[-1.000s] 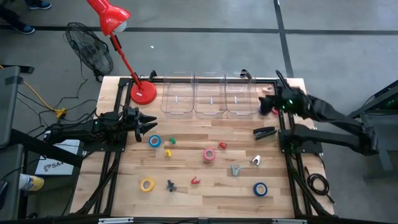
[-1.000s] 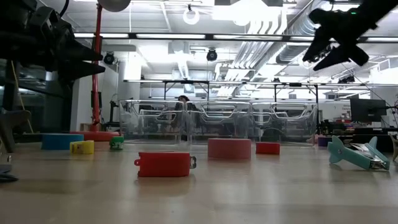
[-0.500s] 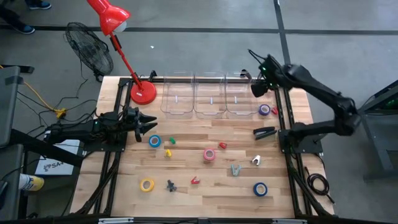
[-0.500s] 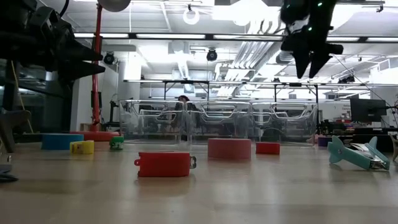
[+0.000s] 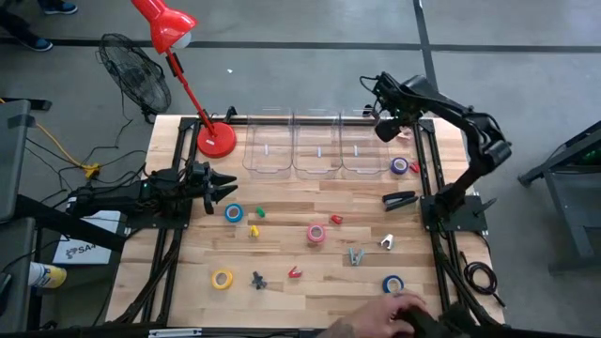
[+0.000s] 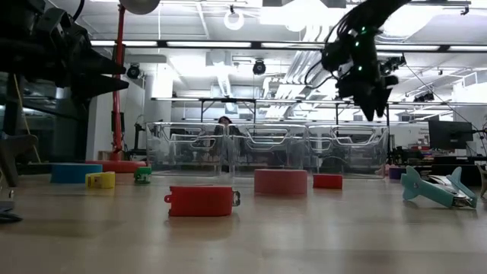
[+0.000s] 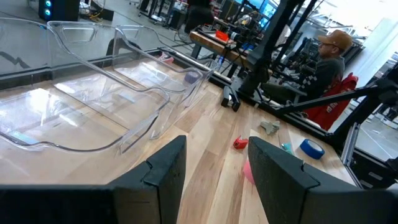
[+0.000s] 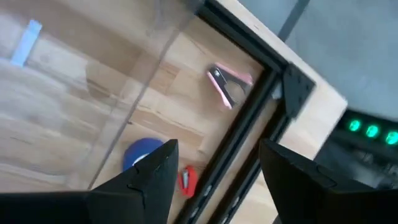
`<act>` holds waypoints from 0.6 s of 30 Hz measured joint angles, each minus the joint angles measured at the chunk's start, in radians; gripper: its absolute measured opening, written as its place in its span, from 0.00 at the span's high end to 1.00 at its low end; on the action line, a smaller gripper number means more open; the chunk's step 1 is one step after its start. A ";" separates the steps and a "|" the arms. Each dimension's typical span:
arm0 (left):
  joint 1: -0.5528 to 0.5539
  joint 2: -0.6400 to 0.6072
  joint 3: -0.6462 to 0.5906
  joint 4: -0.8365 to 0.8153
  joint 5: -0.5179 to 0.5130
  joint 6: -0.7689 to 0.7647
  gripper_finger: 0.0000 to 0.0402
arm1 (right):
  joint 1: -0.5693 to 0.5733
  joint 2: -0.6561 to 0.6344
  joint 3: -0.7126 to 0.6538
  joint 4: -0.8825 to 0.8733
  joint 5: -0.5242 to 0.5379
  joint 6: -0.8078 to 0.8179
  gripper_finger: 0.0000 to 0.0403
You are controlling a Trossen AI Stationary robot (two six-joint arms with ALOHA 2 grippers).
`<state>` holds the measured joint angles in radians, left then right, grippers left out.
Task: Pick and place Stapler, Stapler remover, tape
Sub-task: Put the pink staple remover into the right transparent bin
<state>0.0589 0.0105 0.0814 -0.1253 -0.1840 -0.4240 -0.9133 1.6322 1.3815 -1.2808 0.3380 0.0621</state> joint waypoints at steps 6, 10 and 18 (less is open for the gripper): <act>0.000 0.000 0.000 0.000 0.000 0.000 0.58 | -0.025 0.091 0.000 0.047 0.038 -0.176 0.46; 0.000 0.000 0.000 0.000 0.000 0.000 0.58 | -0.037 0.148 0.000 0.067 0.096 -0.249 0.46; 0.000 0.000 0.000 0.000 0.000 0.000 0.58 | -0.078 0.239 0.000 0.078 0.219 -0.403 0.46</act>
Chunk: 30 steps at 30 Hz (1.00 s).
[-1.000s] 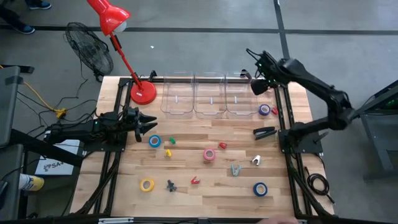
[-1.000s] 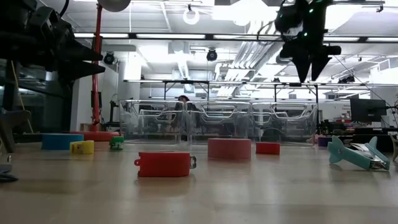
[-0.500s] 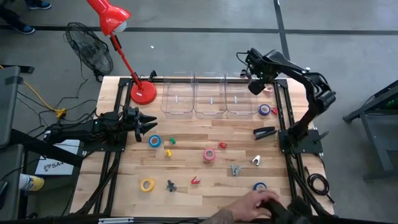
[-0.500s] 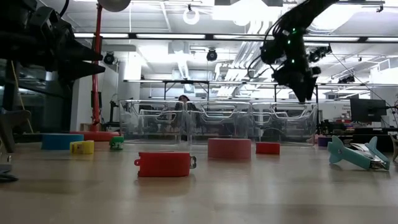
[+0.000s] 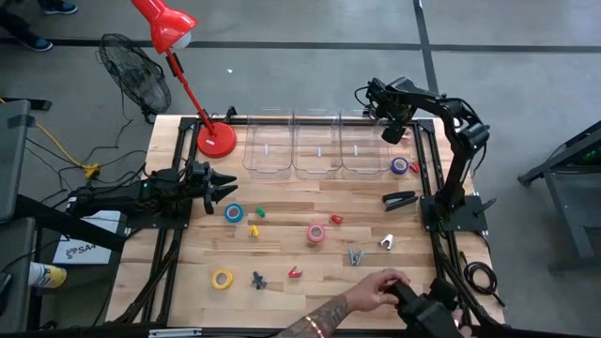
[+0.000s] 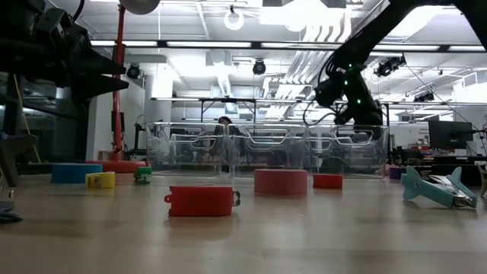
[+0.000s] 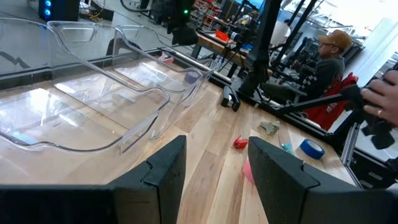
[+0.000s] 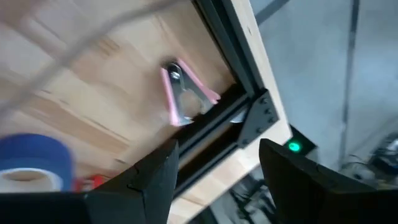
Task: Pick and place Stapler, Stapler remover, tape
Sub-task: Put the pink staple remover into the right transparent bin
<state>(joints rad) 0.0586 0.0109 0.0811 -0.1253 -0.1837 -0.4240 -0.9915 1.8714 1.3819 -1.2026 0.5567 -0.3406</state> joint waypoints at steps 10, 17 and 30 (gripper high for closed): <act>0.000 0.000 0.000 0.000 0.000 0.000 0.58 | -0.042 0.052 0.000 0.014 -0.097 -0.087 0.46; 0.000 0.000 0.000 0.000 0.000 0.000 0.58 | -0.057 0.052 0.000 0.013 -0.272 -0.110 0.46; 0.000 0.000 0.000 0.000 0.000 0.000 0.58 | -0.073 0.052 -0.001 0.011 -0.181 0.412 0.41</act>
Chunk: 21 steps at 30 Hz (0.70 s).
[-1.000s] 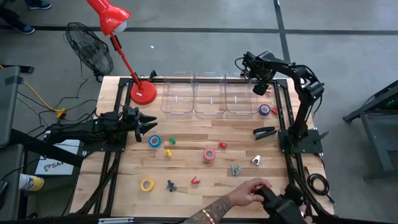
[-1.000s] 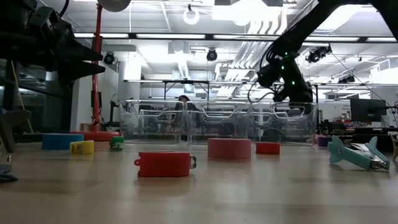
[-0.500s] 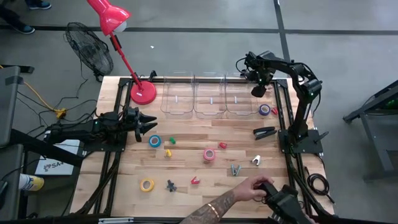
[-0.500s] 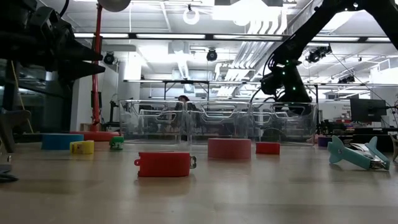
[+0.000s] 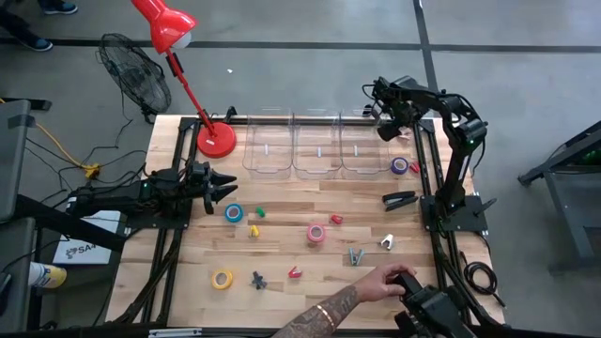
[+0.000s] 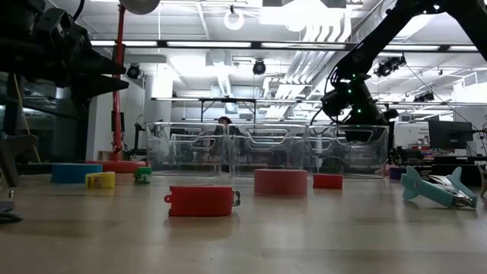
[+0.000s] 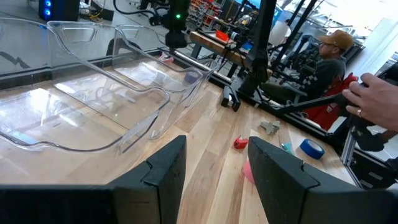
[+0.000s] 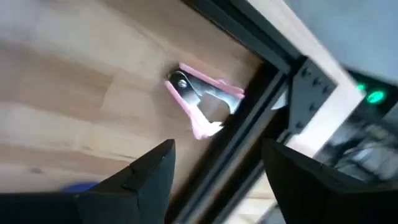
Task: Pick and place Stapler, Stapler remover, tape
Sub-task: Put the pink staple remover into the right transparent bin
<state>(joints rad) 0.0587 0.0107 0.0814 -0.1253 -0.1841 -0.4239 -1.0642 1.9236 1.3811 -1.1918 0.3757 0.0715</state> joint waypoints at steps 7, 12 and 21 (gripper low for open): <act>0.000 0.000 0.000 0.000 0.000 0.000 0.58 | -0.019 -0.001 -0.029 0.038 -0.132 0.229 0.35; 0.000 0.000 0.000 0.000 0.000 0.000 0.58 | -0.022 -0.009 -0.030 0.044 -0.072 0.357 0.29; 0.000 0.000 0.000 0.000 0.000 0.000 0.58 | -0.022 -0.026 -0.030 0.048 -0.075 0.475 0.27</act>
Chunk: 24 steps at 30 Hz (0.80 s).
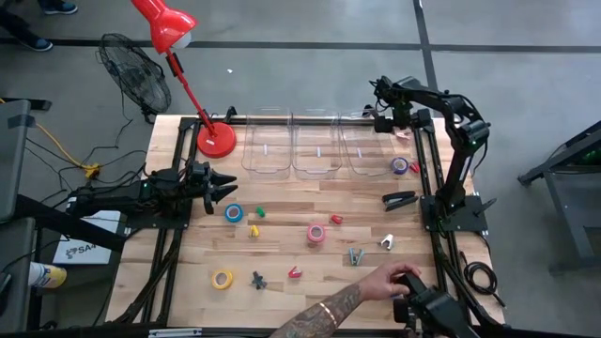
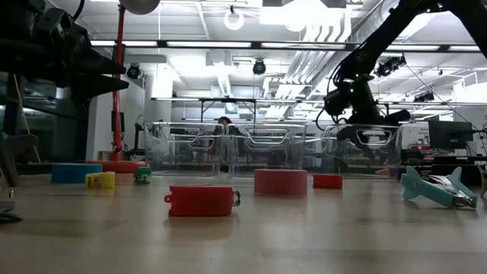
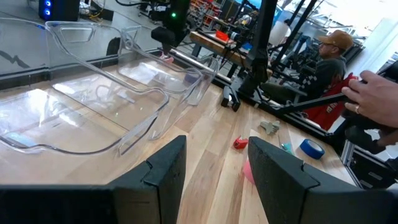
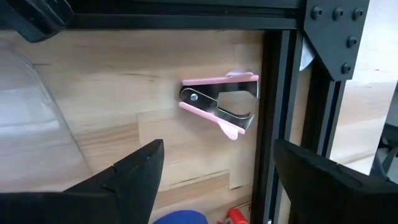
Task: Pick and place Stapler, Stapler remover, tape
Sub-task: Put the pink staple remover into the right transparent bin
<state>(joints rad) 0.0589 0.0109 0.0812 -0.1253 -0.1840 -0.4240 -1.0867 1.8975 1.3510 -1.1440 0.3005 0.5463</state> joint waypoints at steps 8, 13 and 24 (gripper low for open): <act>0.000 0.000 0.000 0.000 0.000 0.000 0.58 | 0.002 -0.105 0.000 0.011 -0.041 0.009 0.27; 0.000 0.000 0.000 0.000 0.000 0.000 0.58 | -0.008 -0.151 0.000 0.064 -0.059 0.078 0.27; 0.000 0.000 0.000 0.000 0.000 0.000 0.58 | -0.009 -0.146 -0.009 0.102 0.061 0.620 0.27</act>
<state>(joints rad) 0.0589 0.0105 0.0811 -0.1253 -0.1841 -0.4240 -1.0956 1.7519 1.3415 -1.0419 0.3616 1.1666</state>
